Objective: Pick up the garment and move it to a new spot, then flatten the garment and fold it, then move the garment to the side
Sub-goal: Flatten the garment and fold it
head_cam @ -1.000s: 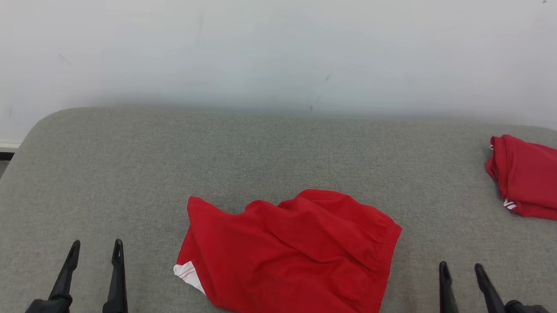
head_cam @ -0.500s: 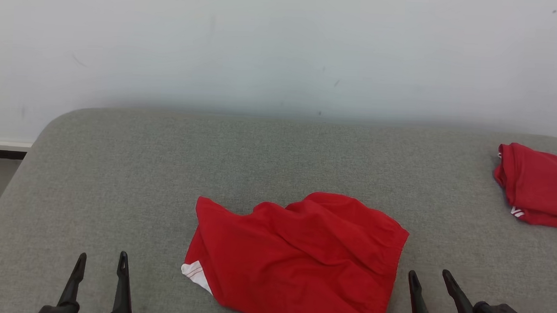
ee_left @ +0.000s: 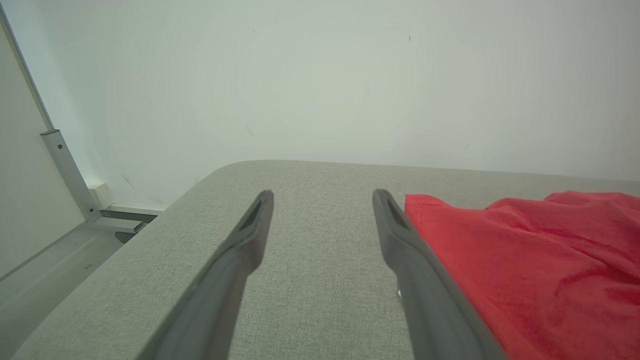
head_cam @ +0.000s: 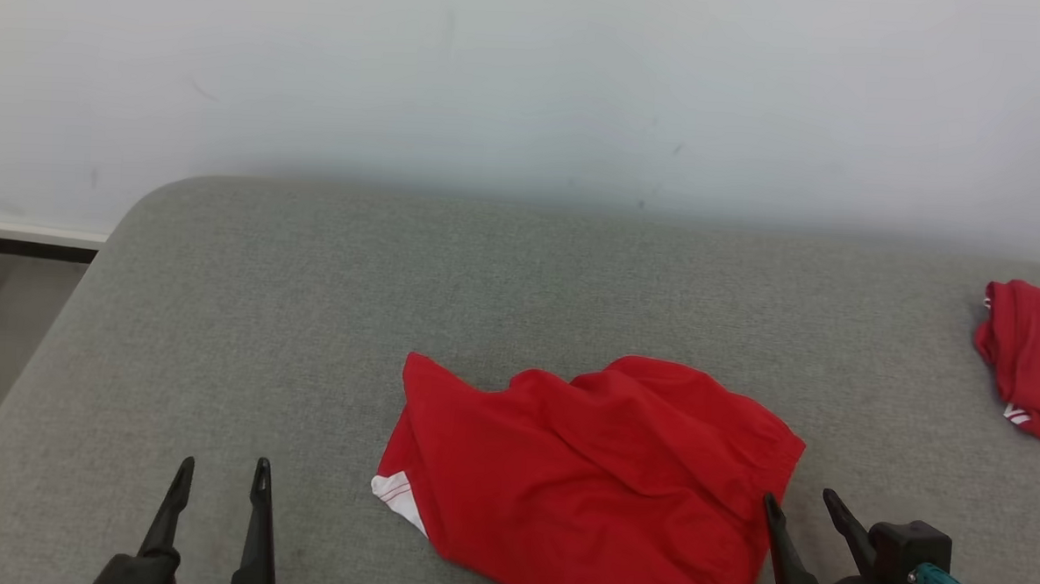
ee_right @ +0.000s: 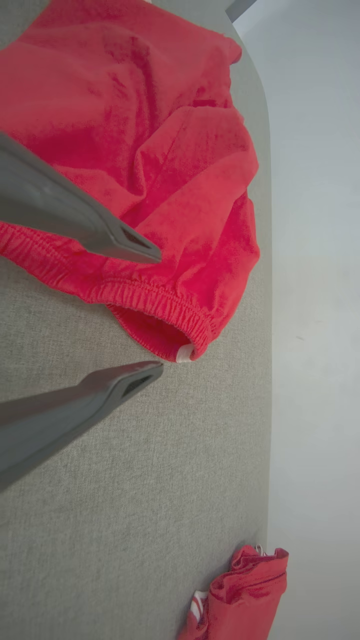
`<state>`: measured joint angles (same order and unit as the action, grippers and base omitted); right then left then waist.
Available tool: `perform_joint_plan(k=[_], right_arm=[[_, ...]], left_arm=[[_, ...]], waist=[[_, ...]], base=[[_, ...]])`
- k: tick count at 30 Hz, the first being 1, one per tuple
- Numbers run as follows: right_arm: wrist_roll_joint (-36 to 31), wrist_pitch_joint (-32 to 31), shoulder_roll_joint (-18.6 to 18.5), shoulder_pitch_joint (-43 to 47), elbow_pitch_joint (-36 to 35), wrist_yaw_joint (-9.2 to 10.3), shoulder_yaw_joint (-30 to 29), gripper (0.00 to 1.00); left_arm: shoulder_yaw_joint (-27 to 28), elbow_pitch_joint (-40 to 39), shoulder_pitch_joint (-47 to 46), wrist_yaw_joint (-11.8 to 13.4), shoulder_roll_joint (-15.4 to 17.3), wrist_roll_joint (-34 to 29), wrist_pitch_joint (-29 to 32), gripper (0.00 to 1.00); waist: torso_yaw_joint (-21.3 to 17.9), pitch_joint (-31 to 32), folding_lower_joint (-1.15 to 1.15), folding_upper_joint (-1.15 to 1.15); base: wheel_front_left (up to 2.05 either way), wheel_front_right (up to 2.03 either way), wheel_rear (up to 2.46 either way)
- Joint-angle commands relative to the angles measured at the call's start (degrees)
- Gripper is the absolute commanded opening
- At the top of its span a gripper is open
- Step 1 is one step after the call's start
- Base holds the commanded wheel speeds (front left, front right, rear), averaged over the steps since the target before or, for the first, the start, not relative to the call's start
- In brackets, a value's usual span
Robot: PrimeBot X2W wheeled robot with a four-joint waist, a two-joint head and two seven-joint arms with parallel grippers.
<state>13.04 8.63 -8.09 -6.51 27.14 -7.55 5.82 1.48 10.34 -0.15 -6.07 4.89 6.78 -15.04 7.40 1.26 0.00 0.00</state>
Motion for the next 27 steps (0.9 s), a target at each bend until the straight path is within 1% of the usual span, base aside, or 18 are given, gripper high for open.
perform_joint_plan(k=[1, 6, 7, 8, 9, 12, 14, 22, 27], right_arm=[[0.5, 0.7, -0.5, -1.9, 2.9, 0.13, 0.4, 1.00], [1.7, 2.1, -0.4, -6.2, 11.1, 0.13, 2.3, 1.00], [2.1, 2.5, -0.3, -7.2, 12.5, 0.13, 2.9, 0.74], [2.4, 2.9, -0.3, -8.1, 13.7, 0.13, 3.4, 0.20], [2.8, 3.3, -0.3, -9.0, 14.8, 0.13, 4.0, 0.00], [3.5, 4.7, -0.6, -11.5, 16.8, 0.13, 5.5, 0.00], [3.9, 5.2, -0.9, -12.4, 16.9, 0.13, 5.7, 0.00], [6.4, 6.5, -4.2, -19.2, 13.1, 0.13, 7.0, 0.00], [7.6, 5.5, -6.2, -24.8, 14.9, 0.13, 8.1, 0.00]], left_arm=[[-0.4, 0.3, -0.8, -0.3, -0.3, -0.3, -0.2, 1.00], [-1.0, 1.1, -1.9, -0.4, -0.5, -0.3, -0.2, 1.00], [-1.0, 1.2, -2.0, -0.4, -0.6, -0.3, -0.2, 1.00], [-1.0, 1.4, -2.2, -0.5, -0.6, -0.2, -0.2, 1.00], [-1.0, 1.5, -2.4, -0.6, -0.6, -0.1, -0.2, 1.00], [-0.8, 1.7, -2.7, -0.8, -0.7, -0.1, -0.2, 1.00], [-0.7, 1.7, -2.8, -0.8, -0.7, -0.1, -0.2, 1.00], [-0.4, 1.8, -4.1, -0.9, -0.9, -0.3, -0.2, 1.00], [-1.4, 2.2, -5.9, -1.0, -1.2, -0.1, -0.2, 1.00]], waist=[[1.2, -0.6, 0.00, 0.00], [2.2, -1.5, 0.00, 0.00], [2.2, -1.7, 0.00, 0.00], [2.3, -1.8, 0.00, 0.00], [2.2, -2.0, 0.00, 0.00], [1.9, -2.4, 0.00, 0.00], [1.8, -2.6, 0.00, 0.00], [0.9, -4.7, 0.00, 0.00], [1.9, -6.7, 0.00, 0.00]], base=[[0.00, 0.00, 0.00], [0.00, 0.00, 0.00], [0.00, 0.00, 0.00], [0.00, 0.00, 0.00], [0.00, 0.00, 0.00], [0.00, 0.00, 0.00], [0.00, 0.00, 0.00], [0.00, 0.00, 0.00], [0.00, 0.00, 0.00]])
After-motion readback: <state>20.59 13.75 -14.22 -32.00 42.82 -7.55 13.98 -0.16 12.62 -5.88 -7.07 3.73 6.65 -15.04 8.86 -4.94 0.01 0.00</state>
